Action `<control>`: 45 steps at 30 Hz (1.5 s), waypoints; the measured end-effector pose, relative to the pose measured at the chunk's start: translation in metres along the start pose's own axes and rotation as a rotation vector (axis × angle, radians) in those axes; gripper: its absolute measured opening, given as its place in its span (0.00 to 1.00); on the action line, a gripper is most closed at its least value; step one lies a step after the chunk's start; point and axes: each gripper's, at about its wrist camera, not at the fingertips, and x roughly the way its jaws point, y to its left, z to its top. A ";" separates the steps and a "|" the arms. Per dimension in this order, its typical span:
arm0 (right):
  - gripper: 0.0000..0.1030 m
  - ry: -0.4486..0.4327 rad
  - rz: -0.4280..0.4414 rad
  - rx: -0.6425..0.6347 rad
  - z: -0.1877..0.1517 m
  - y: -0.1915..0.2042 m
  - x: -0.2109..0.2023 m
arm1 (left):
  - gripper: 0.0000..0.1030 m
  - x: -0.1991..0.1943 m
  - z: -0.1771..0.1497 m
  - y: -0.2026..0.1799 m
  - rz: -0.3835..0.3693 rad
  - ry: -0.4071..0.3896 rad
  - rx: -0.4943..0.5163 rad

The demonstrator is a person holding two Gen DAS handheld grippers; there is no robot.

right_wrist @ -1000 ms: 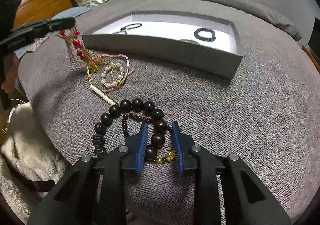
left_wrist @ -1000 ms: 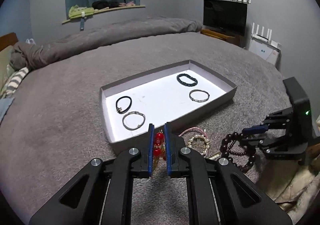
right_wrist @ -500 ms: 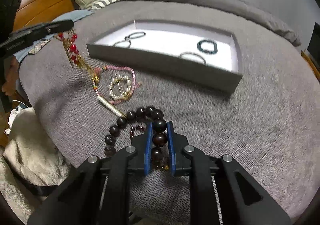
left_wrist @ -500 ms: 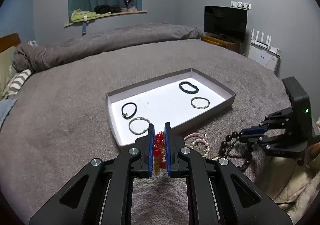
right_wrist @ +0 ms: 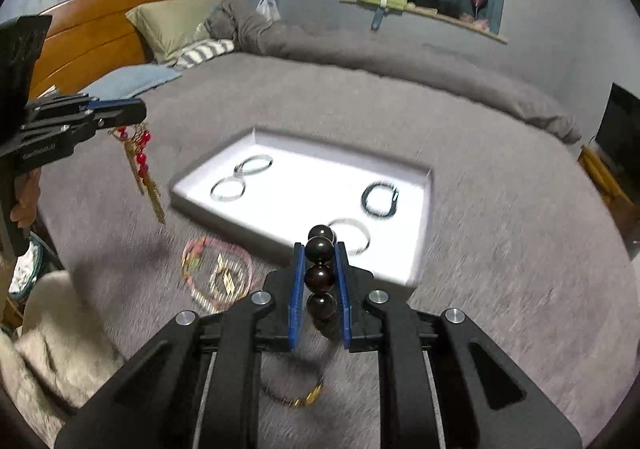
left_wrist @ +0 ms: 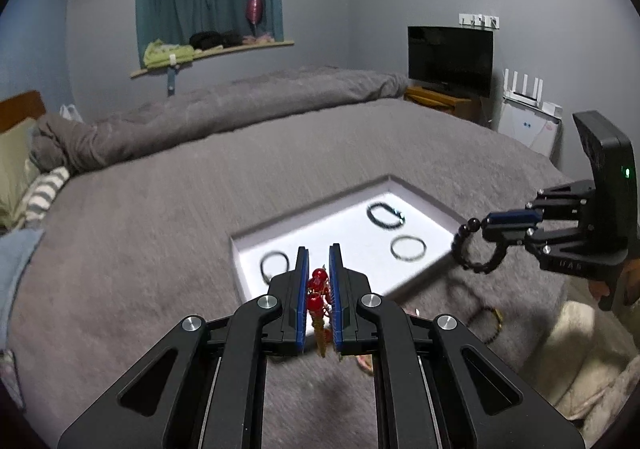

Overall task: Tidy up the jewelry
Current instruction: 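Carry the red bead bracelet with the left tool while the right tool carries the wooden bracelet into the tray, then open both tools to drop the two bracelets inside the tray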

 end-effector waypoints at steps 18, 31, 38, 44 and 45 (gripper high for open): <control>0.14 -0.014 0.018 0.110 0.069 -0.033 0.098 | 0.10 0.117 0.039 0.020 -0.071 0.124 -0.038; 0.14 0.131 -0.009 0.155 0.064 -0.050 0.157 | 0.10 0.190 0.024 0.027 -0.087 0.269 -0.041; 0.14 0.206 0.002 0.148 0.063 -0.042 0.179 | 0.10 0.217 0.024 0.023 -0.095 0.341 -0.018; 0.14 0.223 -0.010 0.144 0.064 -0.039 0.181 | 0.10 0.224 0.018 0.025 -0.093 0.364 -0.022; 0.14 0.225 -0.012 0.143 0.063 -0.039 0.180 | 0.10 0.225 0.017 0.026 -0.095 0.369 -0.031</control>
